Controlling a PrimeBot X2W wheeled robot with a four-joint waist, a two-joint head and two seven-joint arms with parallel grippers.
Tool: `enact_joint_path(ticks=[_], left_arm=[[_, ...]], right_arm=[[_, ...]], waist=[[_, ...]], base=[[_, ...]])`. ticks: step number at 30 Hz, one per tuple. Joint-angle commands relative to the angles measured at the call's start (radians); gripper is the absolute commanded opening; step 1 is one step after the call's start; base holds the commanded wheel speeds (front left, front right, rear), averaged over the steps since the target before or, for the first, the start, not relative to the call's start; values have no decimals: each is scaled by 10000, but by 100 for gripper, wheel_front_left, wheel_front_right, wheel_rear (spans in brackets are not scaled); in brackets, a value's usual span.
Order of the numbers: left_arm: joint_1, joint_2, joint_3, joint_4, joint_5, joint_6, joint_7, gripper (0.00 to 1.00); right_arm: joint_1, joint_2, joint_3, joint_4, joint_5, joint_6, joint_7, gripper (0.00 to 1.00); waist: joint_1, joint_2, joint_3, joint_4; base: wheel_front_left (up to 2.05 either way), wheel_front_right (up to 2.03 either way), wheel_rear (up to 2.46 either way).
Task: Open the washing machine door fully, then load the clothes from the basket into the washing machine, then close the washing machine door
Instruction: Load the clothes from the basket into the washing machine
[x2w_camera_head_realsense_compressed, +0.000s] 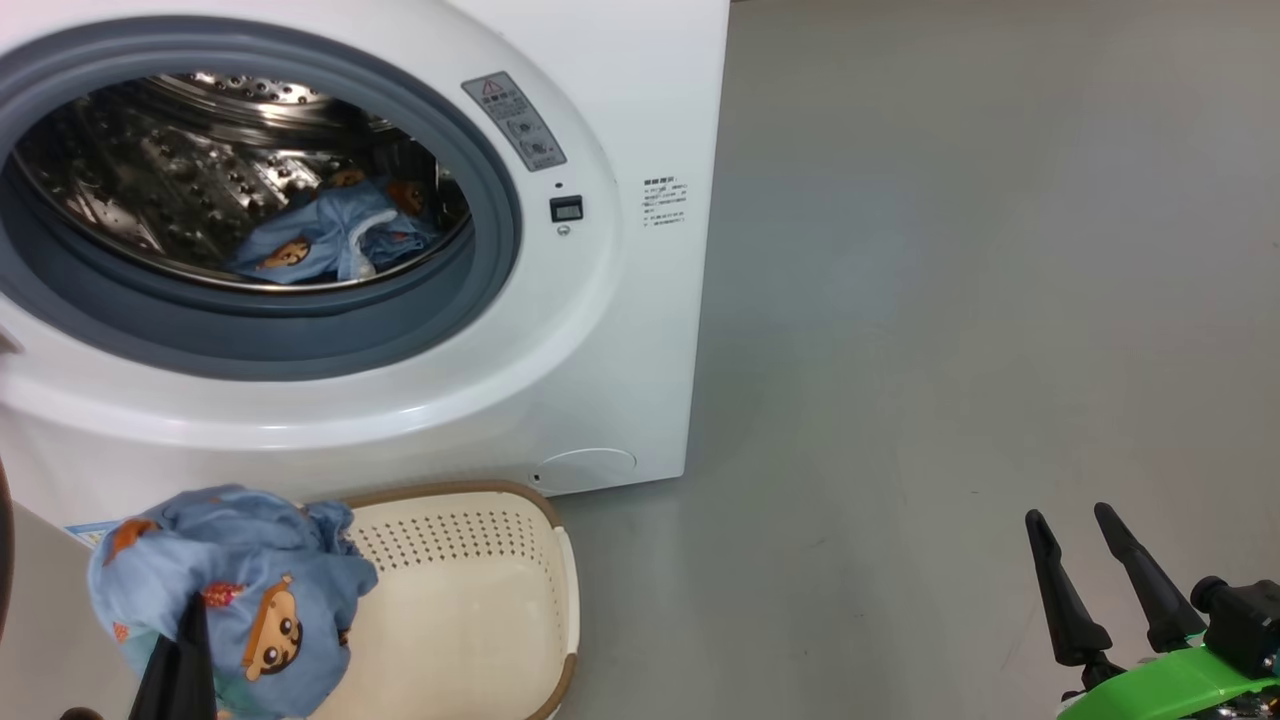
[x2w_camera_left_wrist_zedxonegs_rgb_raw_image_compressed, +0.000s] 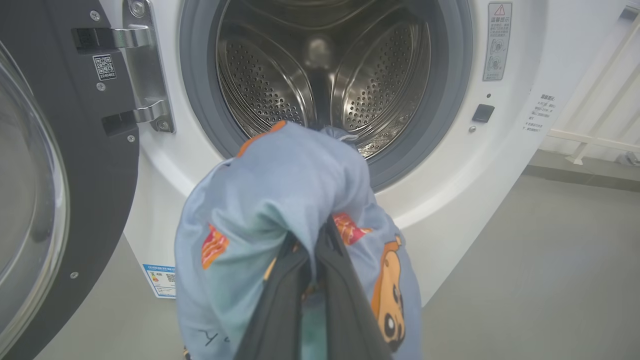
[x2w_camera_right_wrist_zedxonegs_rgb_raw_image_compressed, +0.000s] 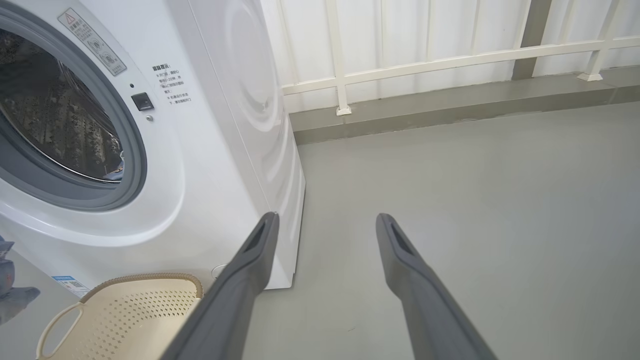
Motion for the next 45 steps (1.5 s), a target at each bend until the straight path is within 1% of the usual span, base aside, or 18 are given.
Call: enact_joint_path(ticks=[1, 7, 11, 18, 21, 24, 26, 30, 35, 39, 42, 45], left_arm=[[-214, 95, 372, -325, -79, -15, -135, 0], [-430, 97, 355, -291, -171, -15, -135, 0], [-827, 114, 368, -240, -358, -15, -135, 0], [-2776, 526, 332, -21, -425, -15, -135, 0], [-3941, 715, 352, 229, -447, -15, -135, 0], [-5219, 1056, 234, 641, -424, -15, -135, 0], [-6091, 1228, 199, 1030, -572, -15, -135, 0], [-7741, 1643, 140, 2262, -842, -15, -135, 0], [-9445, 2382, -373, 4496, -710, -15, -135, 0], [-10735, 2760, -853, 6216, -810, -15, -135, 0], [-11649, 3005, -1130, 7150, -839, -15, -136, 0], [-12448, 3268, -1504, 7606, -680, -15, -136, 0]], right_arm=[[85, -185, 189, -257, 13, 27, -118, 100], [12, -152, 243, -291, 8, 27, -118, 100], [-124, -75, 293, -341, -3, 27, -118, 100], [-618, 169, 318, -462, -19, 27, -118, 100], [-886, 273, 322, -495, -32, 27, -118, 100], [-1174, 397, 335, -513, -37, 27, -118, 100], [-1349, 480, 356, -514, -40, 27, -118, 100], [-1700, 672, 459, -521, -36, 27, -118, 100], [-2070, 899, 655, -518, -38, 27, -118, 100], [-2326, 1046, 799, -541, -29, 27, -118, 100], [-2487, 1145, 892, -554, -20, 27, -118, 100], [-2587, 1210, 960, -561, -11, 27, -118, 100]], waist=[[0, 0, 21, -11], [0, 0, 135, -52], [0, 0, 402, -97], [0, 0, 1421, -254], [0, 0, 1927, -362], [0, 0, 2402, -521], [0, 0, 2689, -639], [0, 0, 3216, -949], [0, 0, 3793, -1387], [0, 0, 4211, -1698], [0, 0, 4466, -1905], [0, 0, 4664, -2071]], base=[[0, 0, 0], [0, 0, 0], [0, 0, 0], [0, 0, 0], [0, 0, 0], [0, 0, 0], [0, 0, 0], [0, 0, 0], [0, 0, 0], [0, 0, 0], [0, 0, 0], [0, 0, 0]])
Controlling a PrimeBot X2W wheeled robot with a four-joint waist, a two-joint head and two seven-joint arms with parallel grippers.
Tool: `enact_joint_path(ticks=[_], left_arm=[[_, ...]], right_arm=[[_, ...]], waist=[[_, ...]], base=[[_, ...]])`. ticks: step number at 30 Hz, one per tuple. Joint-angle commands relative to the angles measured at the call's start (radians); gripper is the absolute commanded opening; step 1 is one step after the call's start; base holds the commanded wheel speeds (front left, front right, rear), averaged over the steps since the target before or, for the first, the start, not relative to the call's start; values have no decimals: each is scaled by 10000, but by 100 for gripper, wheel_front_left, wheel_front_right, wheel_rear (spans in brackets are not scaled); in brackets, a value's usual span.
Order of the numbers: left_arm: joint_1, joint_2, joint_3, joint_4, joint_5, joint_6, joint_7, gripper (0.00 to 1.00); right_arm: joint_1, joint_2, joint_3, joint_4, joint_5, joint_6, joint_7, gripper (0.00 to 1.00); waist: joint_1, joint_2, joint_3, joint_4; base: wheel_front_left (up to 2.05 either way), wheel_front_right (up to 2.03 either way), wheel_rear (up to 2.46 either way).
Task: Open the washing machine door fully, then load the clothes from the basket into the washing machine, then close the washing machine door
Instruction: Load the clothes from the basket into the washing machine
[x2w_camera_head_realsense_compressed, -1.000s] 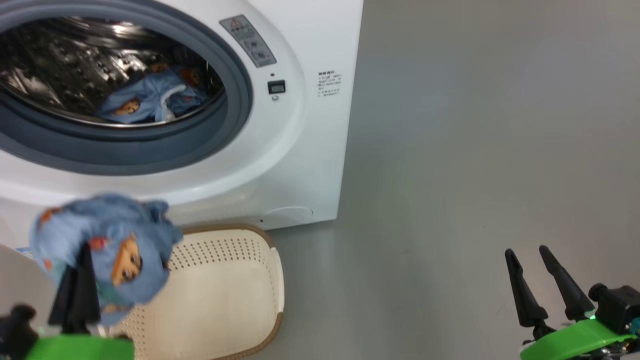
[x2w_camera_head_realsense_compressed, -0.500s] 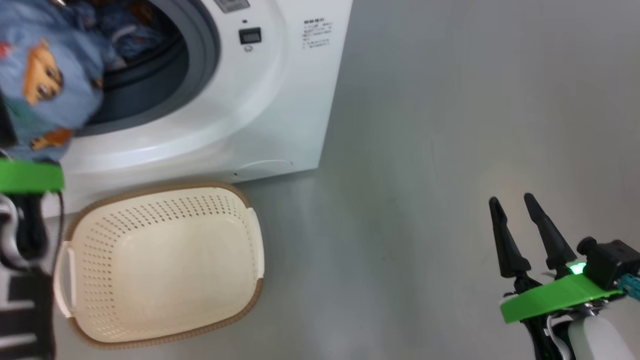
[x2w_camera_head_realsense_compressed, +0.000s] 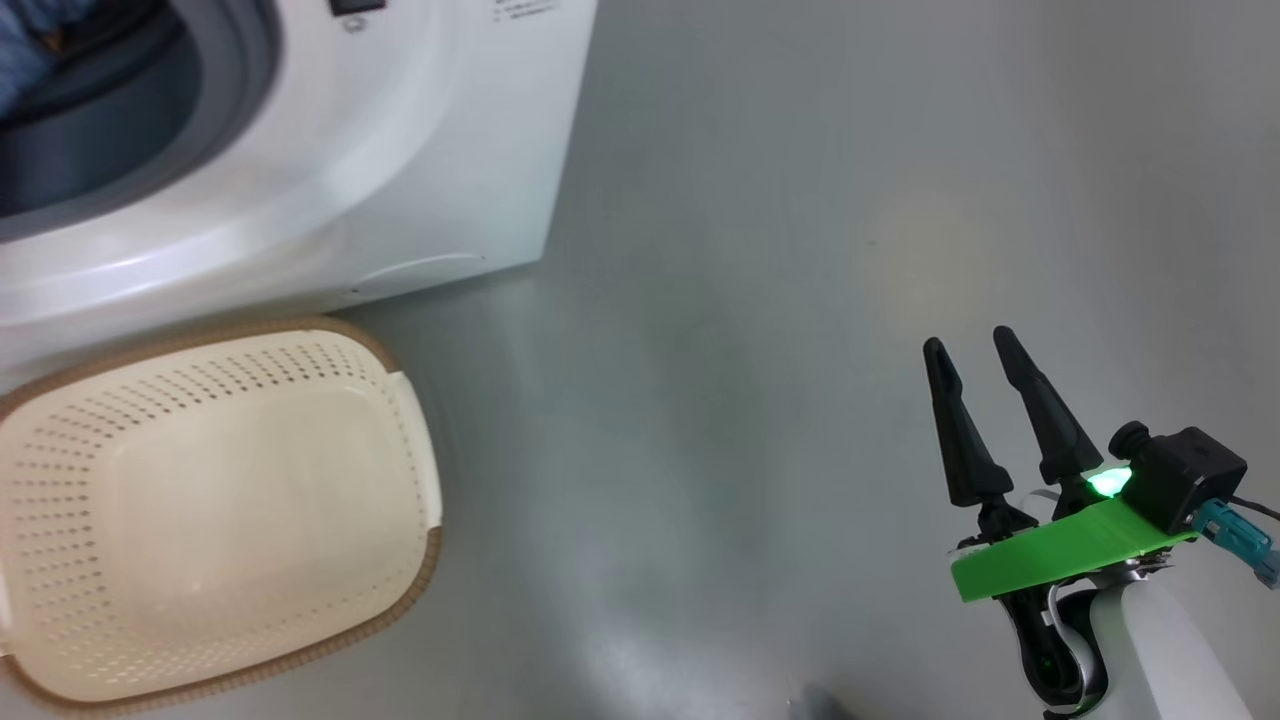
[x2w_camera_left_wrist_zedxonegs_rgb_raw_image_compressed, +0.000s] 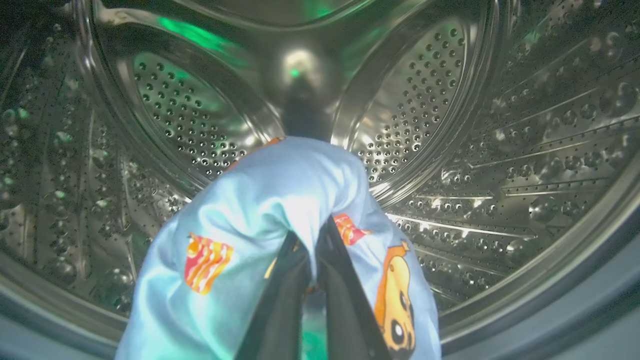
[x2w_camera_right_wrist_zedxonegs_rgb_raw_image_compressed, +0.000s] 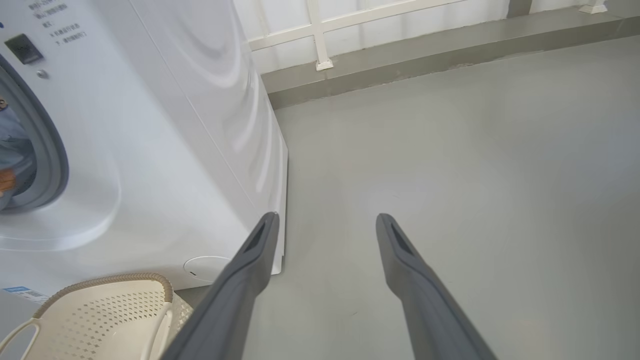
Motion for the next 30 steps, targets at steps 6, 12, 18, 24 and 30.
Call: enact_joint_path(ticks=[6, 12, 18, 24, 30], left_arm=[[-1524, 898, 94, -978, 603, -15, -63, 0], [-1429, 886, 406, -2419, 978, -15, -63, 0], [-850, 800, 447, -912, 954, -15, -63, 100], [-858, 702, 597, -284, 987, -15, -63, 100], [-419, 503, 849, -109, 981, -15, -63, 100]], right_arm=[[-194, 66, 211, -309, -7, 27, -118, 100], [-320, 134, 248, -301, -30, 27, -118, 100], [-314, 128, 327, -231, -51, 27, -118, 100], [-349, 31, 324, -220, -57, 27, -118, 100], [-292, -68, 315, -187, -88, 27, -118, 100]], waist=[[0, 0, 811, -535], [0, 0, 954, -562], [0, 0, 837, -454], [0, 0, 747, -345], [0, 0, 495, -226]], base=[[0, 0, 0], [0, 0, 0], [0, 0, 0], [0, 0, 0], [0, 0, 0]])
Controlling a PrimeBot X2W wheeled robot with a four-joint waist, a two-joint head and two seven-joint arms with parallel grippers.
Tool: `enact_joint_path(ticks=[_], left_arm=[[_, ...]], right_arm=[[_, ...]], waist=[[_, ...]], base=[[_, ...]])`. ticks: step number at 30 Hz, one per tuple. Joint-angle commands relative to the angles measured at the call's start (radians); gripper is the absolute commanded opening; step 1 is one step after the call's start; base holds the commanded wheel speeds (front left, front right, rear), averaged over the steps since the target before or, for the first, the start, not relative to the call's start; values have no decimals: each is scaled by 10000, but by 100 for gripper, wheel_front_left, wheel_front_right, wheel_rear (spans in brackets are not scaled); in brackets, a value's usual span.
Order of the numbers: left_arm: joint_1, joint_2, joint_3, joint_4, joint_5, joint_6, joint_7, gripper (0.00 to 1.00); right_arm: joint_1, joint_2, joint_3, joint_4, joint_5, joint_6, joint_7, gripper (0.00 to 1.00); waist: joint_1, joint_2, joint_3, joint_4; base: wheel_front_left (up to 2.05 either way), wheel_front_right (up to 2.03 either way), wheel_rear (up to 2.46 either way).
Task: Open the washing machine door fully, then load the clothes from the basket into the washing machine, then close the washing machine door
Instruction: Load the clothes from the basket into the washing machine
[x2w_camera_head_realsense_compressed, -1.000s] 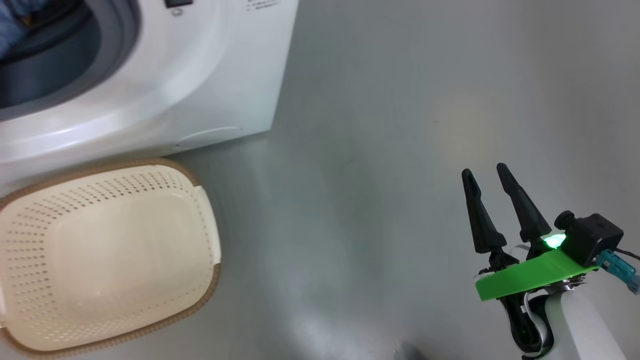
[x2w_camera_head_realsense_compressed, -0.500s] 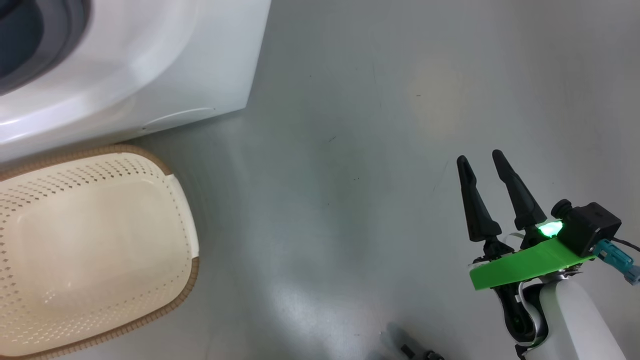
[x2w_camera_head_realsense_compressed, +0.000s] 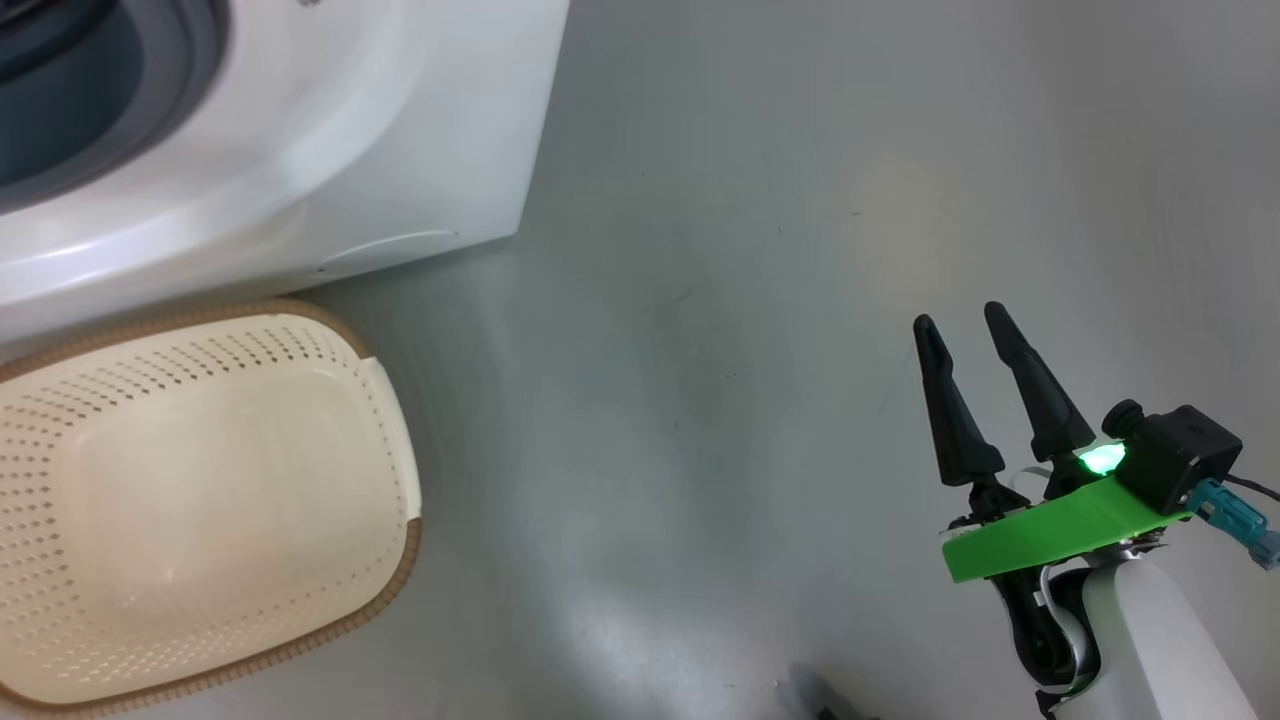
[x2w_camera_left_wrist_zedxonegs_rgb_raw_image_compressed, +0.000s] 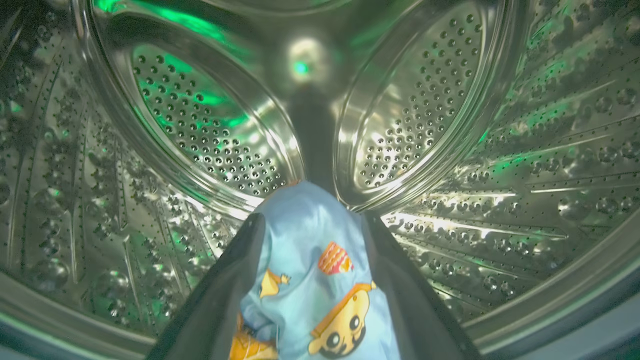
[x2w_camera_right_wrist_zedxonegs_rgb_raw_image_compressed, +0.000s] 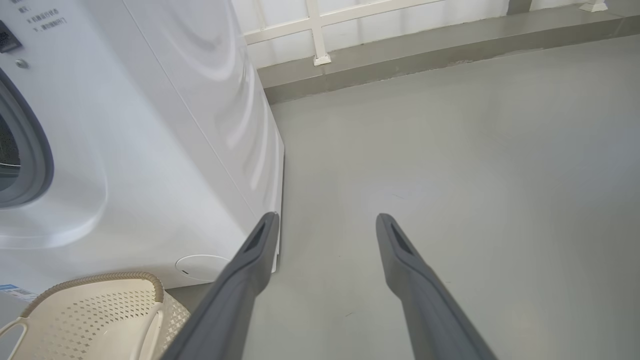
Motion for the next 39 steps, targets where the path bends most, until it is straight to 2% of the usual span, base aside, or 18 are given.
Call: enact_joint_path(ticks=[1, 17, 23, 31, 39], left_arm=[[392, 375, 213, -171, 54, -15, -53, 100], [3892, -931, 1481, -1767, 375, -15, -53, 100], [5124, -1246, 1740, -2449, 595, -15, -53, 100], [7103, -1954, 1918, -3529, 811, -15, -53, 100], [8583, -2310, 1707, -4329, 885, -15, -53, 100]], right_arm=[[79, -149, 188, -174, -81, 27, -118, 100], [529, -587, -20, 12, -93, 27, -118, 100], [729, -753, -24, 91, -97, 27, -118, 100], [1149, -1038, -189, 191, -61, 27, -119, 100], [1608, -1220, -262, 326, -43, 27, -119, 100]], waist=[[-1, -1, -130, 60], [-1, -1, -1298, 743], [-1, -1, -1760, 932], [-1, -1, -2521, 1260], [-1, -1, -3362, 1408]], base=[[0, 0, 0], [0, 0, 0], [0, 0, 0], [0, 0, 0], [0, 0, 0]])
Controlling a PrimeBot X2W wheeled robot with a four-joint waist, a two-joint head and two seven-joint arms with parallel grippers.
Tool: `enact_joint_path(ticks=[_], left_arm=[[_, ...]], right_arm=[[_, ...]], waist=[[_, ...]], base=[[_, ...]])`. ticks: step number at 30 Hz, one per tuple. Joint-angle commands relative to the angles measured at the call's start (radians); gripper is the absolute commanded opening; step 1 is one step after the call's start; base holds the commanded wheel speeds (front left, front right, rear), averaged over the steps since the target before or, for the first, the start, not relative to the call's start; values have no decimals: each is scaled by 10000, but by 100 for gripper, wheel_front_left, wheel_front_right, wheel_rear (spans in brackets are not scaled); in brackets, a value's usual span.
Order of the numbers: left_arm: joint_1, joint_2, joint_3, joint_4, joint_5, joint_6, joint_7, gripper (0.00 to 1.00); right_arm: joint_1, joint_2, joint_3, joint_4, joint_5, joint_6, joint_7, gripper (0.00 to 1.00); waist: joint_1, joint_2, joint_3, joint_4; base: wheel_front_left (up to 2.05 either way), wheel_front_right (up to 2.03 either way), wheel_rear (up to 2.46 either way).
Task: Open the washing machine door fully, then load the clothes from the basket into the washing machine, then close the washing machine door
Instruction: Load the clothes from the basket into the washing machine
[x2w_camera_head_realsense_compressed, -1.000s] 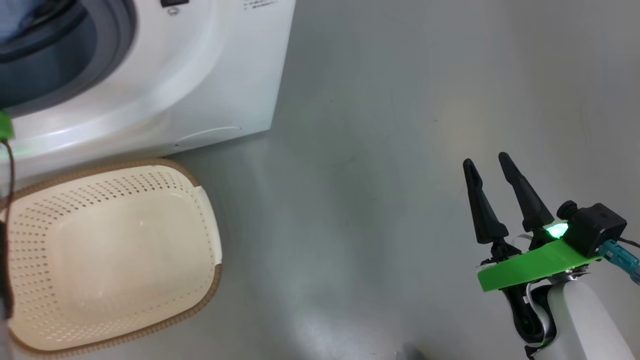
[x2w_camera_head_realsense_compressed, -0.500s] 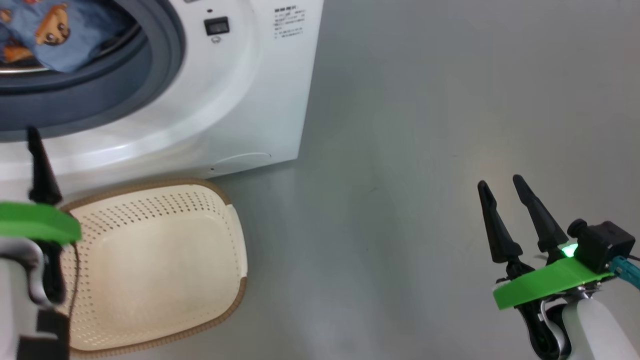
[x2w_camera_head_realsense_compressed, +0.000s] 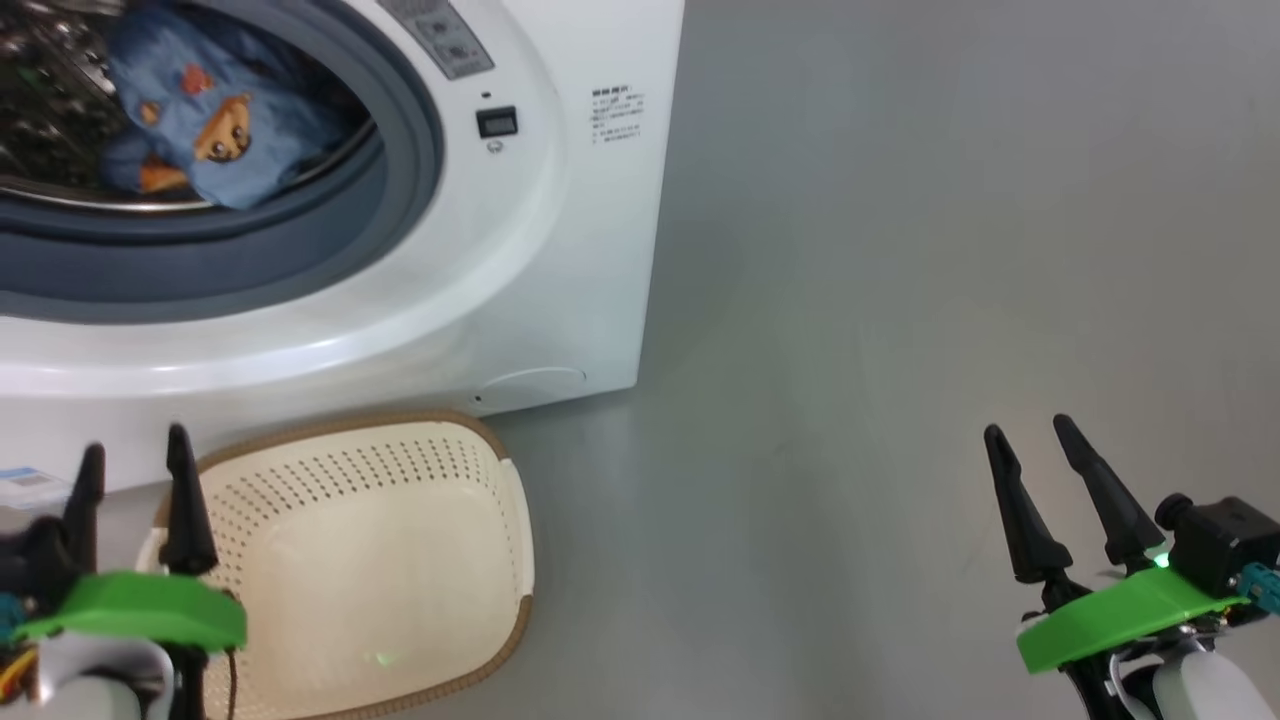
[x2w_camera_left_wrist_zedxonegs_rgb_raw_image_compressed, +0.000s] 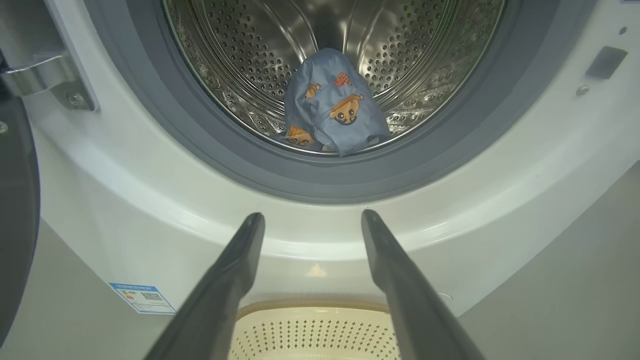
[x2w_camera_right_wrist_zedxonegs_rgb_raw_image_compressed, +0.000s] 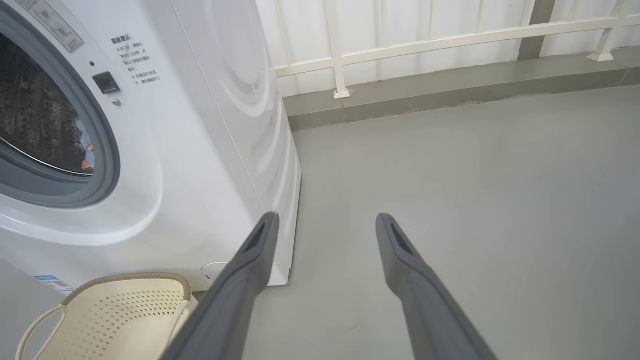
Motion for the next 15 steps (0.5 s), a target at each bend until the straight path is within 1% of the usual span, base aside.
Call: enact_joint_path(ticks=[1, 15], left_arm=[[364, 180, 238, -413, 94, -15, -63, 100], [2927, -112, 217, -1762, 65, -15, -63, 100]], right_arm=[[281, -214, 156, -157, -33, 27, -119, 100], [1707, -594, -108, -200, 59, 27, -119, 100]], waist=[[0, 0, -523, 140], [0, 0, -2086, 477]], base=[[0, 0, 0], [0, 0, 0]])
